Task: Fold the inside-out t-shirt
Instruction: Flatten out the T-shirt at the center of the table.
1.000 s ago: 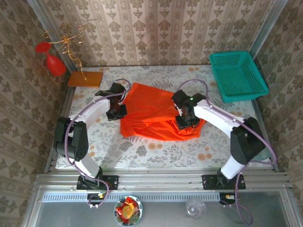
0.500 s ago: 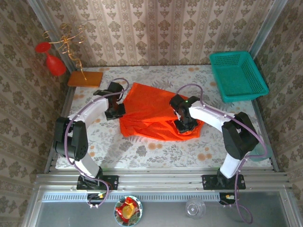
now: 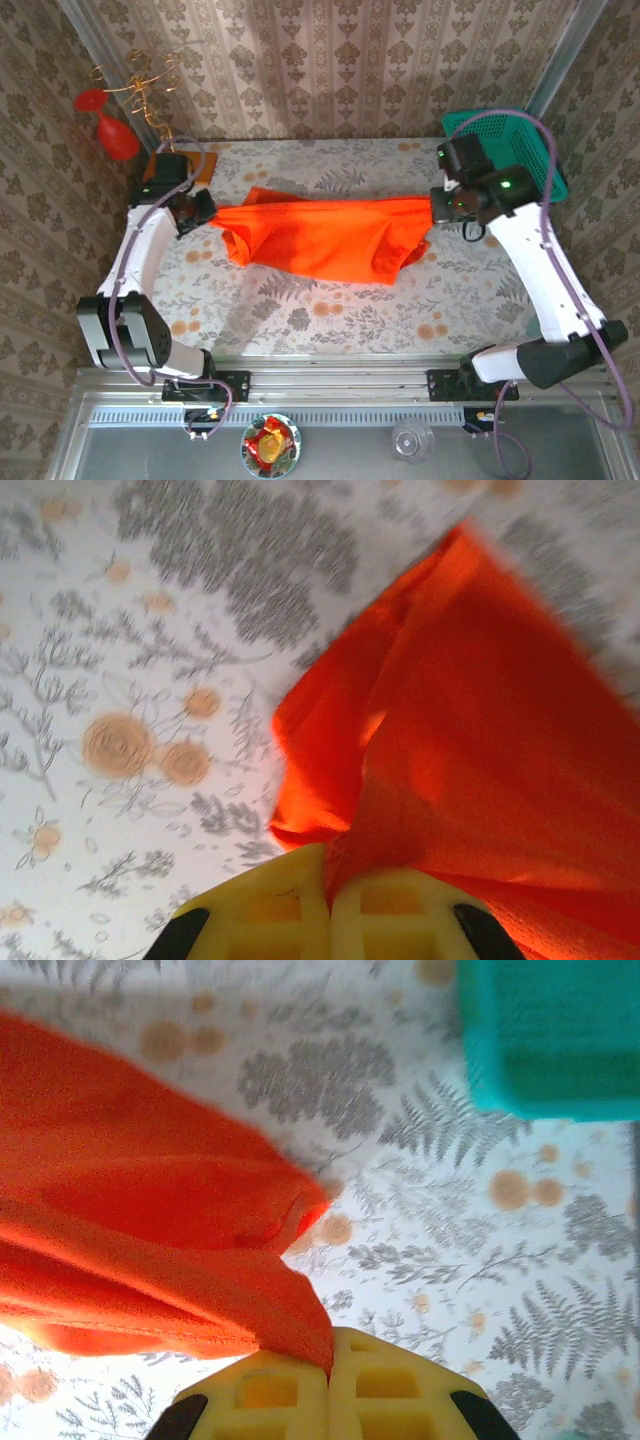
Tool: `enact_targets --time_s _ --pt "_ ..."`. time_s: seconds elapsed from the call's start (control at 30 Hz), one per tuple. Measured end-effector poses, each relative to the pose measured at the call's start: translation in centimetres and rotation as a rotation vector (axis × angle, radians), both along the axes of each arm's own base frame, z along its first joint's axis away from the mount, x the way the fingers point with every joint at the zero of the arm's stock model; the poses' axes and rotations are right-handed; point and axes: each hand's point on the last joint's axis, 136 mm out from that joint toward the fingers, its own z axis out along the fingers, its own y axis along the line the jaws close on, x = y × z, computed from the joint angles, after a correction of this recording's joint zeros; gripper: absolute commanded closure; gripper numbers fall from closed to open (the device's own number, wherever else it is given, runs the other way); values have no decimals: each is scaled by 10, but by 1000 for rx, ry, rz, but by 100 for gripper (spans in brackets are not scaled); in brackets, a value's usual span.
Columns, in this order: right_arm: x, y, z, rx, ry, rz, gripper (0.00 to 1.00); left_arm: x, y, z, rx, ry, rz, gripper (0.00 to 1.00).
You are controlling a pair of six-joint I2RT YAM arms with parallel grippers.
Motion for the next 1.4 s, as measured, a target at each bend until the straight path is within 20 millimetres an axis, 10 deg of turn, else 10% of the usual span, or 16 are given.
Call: enact_targets --time_s 0.17,0.3,0.47,0.67,1.1,1.4 --pt "-13 -6 42 18 -103 14 100 6 -16 71 -109 -211 -91 100" --pt "-22 -14 19 20 -39 -4 96 3 -36 89 -183 -273 -170 100" --pt "-21 2 -72 100 243 20 61 1 -69 23 -205 -99 -254 100" --pt "-19 23 -139 147 417 6 56 -17 -98 -72 -191 176 -308 100" --pt "-31 89 -186 -37 476 219 49 -15 -103 -70 -169 165 -322 100" --pt "-7 76 -228 -491 506 313 36 -15 -101 -71 -157 165 -315 100"
